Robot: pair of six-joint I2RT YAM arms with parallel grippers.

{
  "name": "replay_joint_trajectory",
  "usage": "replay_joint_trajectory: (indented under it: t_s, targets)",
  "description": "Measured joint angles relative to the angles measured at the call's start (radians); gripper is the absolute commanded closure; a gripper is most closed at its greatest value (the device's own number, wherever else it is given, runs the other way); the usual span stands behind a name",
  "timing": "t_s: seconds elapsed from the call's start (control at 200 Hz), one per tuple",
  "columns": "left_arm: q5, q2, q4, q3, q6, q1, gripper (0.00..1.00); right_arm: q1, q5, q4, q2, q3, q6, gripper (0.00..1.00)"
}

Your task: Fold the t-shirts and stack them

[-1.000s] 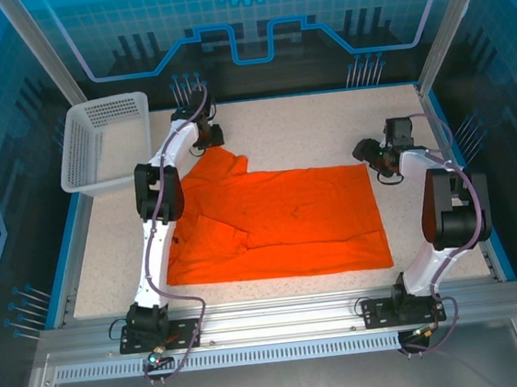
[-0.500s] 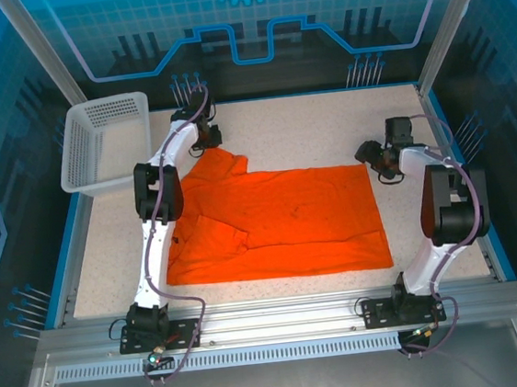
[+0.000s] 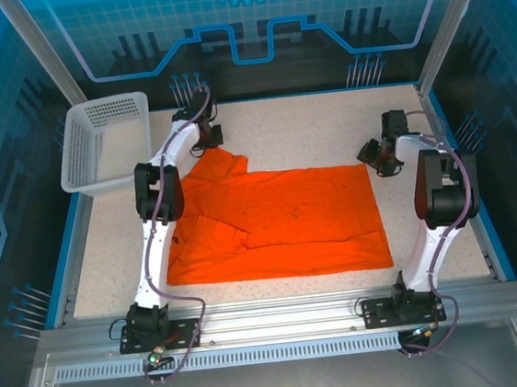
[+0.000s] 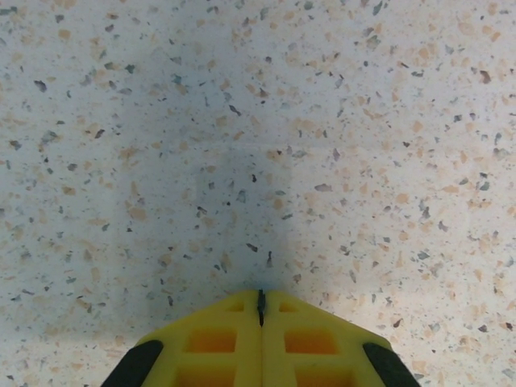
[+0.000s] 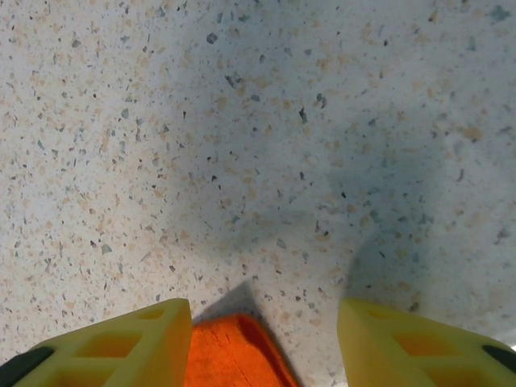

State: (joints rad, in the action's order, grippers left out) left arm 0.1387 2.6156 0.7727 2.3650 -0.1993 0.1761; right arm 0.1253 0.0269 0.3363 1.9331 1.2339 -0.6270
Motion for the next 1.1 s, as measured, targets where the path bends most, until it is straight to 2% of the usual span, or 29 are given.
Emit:
replay_joint_trajectory:
  t_s: [0.115, 0.79, 1.1]
  targets:
    - [0.0, -0.001, 0.0, -0.001, 0.0, 0.007, 1.0, 0.0, 0.007, 0.031, 0.032, 0.043, 0.013, 0.57]
    - [-0.004, -0.006, 0.0, -0.008, 0.019, 0.028, 1.0, -0.04, -0.016, 0.141, 0.082, 0.13, 0.038, 0.68]
    - [-0.004, -0.016, -0.012, -0.027, 0.019, 0.032, 1.0, -0.04, -0.021, 0.172, 0.098, 0.15, 0.047, 0.86]
